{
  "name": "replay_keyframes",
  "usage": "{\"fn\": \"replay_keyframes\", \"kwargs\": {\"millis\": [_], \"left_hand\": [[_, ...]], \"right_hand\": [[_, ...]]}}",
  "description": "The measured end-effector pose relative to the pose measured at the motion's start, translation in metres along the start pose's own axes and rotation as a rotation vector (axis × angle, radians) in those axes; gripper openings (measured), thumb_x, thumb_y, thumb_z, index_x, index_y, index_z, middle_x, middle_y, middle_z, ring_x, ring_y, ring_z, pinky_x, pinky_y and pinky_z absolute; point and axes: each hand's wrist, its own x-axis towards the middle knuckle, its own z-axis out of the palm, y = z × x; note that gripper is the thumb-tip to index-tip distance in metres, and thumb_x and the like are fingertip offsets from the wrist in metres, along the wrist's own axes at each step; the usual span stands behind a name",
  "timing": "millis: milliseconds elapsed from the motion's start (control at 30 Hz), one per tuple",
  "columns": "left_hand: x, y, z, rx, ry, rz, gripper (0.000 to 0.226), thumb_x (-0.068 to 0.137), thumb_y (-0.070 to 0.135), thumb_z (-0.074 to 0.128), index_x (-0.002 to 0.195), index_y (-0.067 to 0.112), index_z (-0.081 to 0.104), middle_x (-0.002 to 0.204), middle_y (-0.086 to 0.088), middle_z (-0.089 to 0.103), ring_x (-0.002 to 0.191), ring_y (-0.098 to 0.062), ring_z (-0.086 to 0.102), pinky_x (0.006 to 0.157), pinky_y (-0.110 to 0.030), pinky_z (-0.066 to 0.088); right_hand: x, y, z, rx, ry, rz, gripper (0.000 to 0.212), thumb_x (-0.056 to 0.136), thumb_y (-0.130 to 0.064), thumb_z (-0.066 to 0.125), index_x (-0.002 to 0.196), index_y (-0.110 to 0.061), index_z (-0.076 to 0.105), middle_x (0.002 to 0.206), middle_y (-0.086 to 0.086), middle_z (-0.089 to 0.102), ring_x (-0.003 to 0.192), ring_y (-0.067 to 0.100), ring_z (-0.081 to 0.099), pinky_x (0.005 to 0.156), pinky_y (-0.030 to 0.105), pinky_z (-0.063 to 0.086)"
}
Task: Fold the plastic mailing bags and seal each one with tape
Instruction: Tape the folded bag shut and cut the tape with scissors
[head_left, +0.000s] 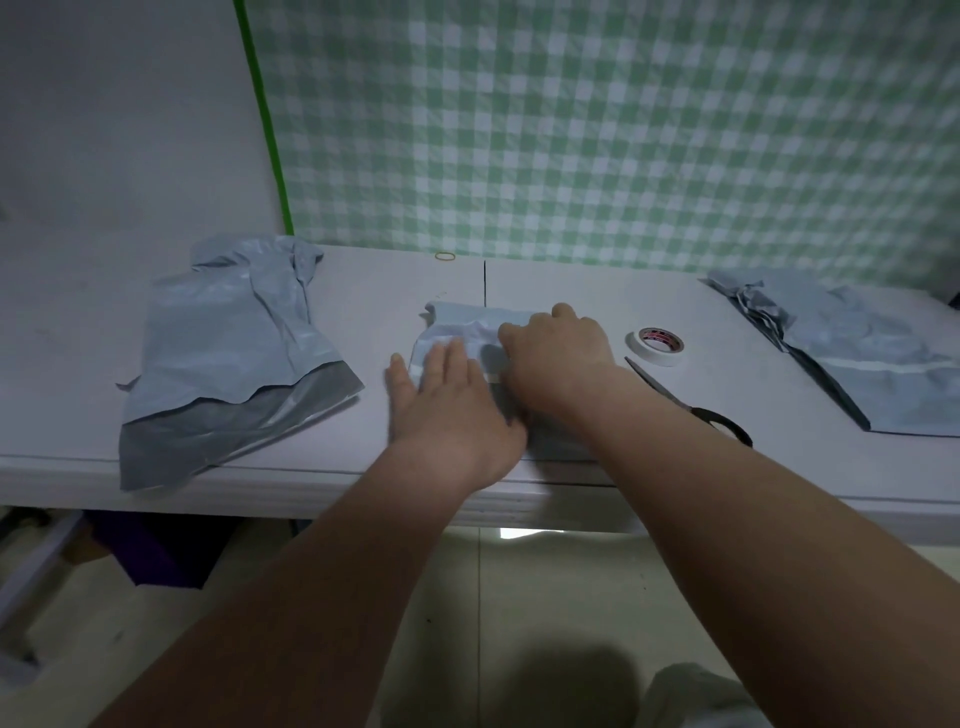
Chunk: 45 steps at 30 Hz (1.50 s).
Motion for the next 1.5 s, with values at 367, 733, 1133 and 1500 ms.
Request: {"fn": "replay_keyframes", "kwargs": {"millis": [367,733,1133,1500], "left_hand": [[0.003,0.000,0.005,-0.113,-0.017,0.152,0.065,0.100,0.047,0.021,0.152,0.012,0.006,0.160,-0.009,-0.001,0.147,-0.022,-0.002,0.120,-0.042,0.000],[0.000,0.005,0.007,-0.072,-0.047,0.138,0.074,0.094,0.062,0.018,0.153,0.021,0.000,0.161,-0.001,-0.006,0.147,-0.025,-0.009,0.117,-0.046,-0.004],[-0.001,0.005,0.006,-0.091,-0.058,0.127,0.077,0.092,0.066,0.018,0.153,0.022,-0.002,0.161,0.001,-0.007,0.147,-0.023,-0.009,0.118,-0.048,-0.005],[0.000,0.006,0.005,-0.055,-0.082,0.108,0.077,0.092,0.067,0.014,0.153,0.021,-0.002,0.161,0.001,-0.008,0.147,-0.022,-0.011,0.116,-0.053,-0.009]], "right_hand": [[-0.015,0.031,0.018,0.763,-0.026,0.122,0.052,0.076,-0.033,0.075,0.118,-0.016,0.047,0.110,0.008,0.049,0.100,0.026,0.050,0.081,0.033,0.041],[-0.024,0.030,0.029,1.061,0.237,0.317,0.004,0.085,-0.014,0.060,0.088,-0.016,0.061,0.090,0.002,0.070,0.064,0.016,0.063,0.066,0.027,0.052],[-0.023,0.032,0.026,0.892,0.352,0.071,0.033,0.089,0.001,0.048,0.111,-0.011,0.068,0.102,0.017,0.065,0.089,0.031,0.060,0.085,0.038,0.046],[-0.025,0.054,0.029,0.674,0.315,-0.005,0.041,0.093,-0.001,0.043,0.125,-0.018,0.062,0.096,0.012,0.056,0.091,0.028,0.055,0.072,0.028,0.033]]}}
